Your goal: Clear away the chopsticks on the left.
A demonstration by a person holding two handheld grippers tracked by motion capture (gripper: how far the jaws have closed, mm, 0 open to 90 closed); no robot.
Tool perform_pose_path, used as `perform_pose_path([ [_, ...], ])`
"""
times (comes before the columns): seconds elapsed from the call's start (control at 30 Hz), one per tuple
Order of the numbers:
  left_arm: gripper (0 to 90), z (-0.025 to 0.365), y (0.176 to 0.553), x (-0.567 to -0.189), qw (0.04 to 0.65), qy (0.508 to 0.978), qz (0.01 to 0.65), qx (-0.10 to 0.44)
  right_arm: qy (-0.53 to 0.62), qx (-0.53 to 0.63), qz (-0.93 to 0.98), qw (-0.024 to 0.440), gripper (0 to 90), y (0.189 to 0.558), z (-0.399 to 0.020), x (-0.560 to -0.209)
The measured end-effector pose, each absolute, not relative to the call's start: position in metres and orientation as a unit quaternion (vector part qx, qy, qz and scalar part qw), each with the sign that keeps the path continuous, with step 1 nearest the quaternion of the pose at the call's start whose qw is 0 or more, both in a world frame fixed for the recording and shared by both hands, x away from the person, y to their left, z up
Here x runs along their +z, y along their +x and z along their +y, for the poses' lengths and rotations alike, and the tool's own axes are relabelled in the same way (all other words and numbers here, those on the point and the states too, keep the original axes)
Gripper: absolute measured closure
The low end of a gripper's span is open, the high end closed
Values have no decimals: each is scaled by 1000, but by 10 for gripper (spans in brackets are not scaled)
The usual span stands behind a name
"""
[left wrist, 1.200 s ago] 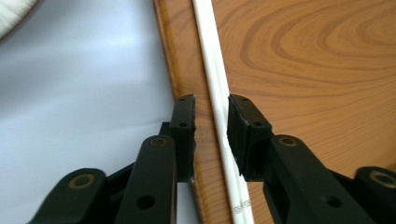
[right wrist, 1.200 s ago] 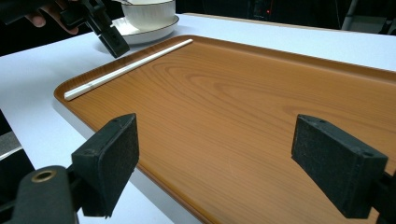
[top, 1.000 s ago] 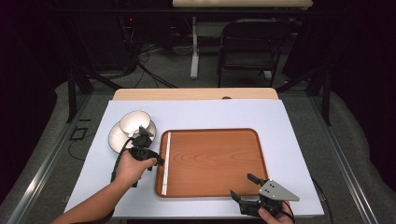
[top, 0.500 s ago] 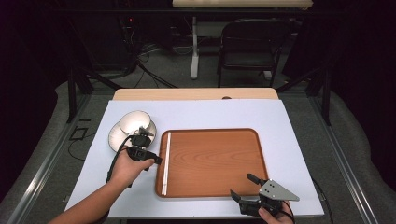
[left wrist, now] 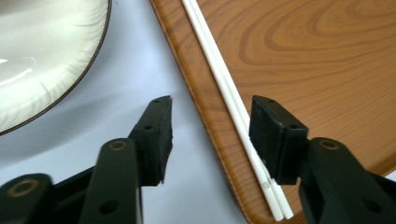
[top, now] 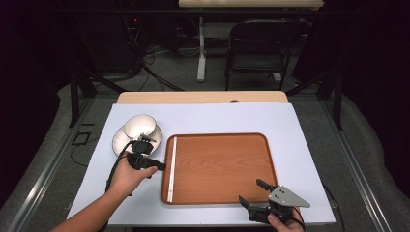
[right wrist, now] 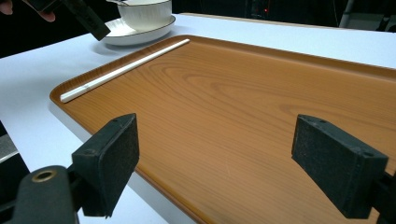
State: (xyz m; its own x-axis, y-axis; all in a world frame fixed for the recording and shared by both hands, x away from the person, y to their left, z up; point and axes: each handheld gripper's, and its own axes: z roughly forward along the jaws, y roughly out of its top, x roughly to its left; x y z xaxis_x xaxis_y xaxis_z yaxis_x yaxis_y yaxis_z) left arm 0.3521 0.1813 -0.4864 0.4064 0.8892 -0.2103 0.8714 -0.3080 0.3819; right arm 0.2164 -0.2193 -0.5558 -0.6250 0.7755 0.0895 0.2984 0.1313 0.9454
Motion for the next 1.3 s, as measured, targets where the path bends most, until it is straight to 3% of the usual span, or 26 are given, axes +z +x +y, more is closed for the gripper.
perform_pose_path([
  [0.17, 398, 187, 348, -487, 217, 805, 551, 12, 372, 543, 720, 221, 144, 216, -219, -556],
  [0.63, 415, 233, 344, -478, 254, 763, 592, 49, 374, 538, 722, 220, 144, 218, -217, -557],
  [1.3, 383, 262, 372, -452, 285, 710, 637, 97, 372, 540, 722, 222, 144, 215, -218, -556],
])
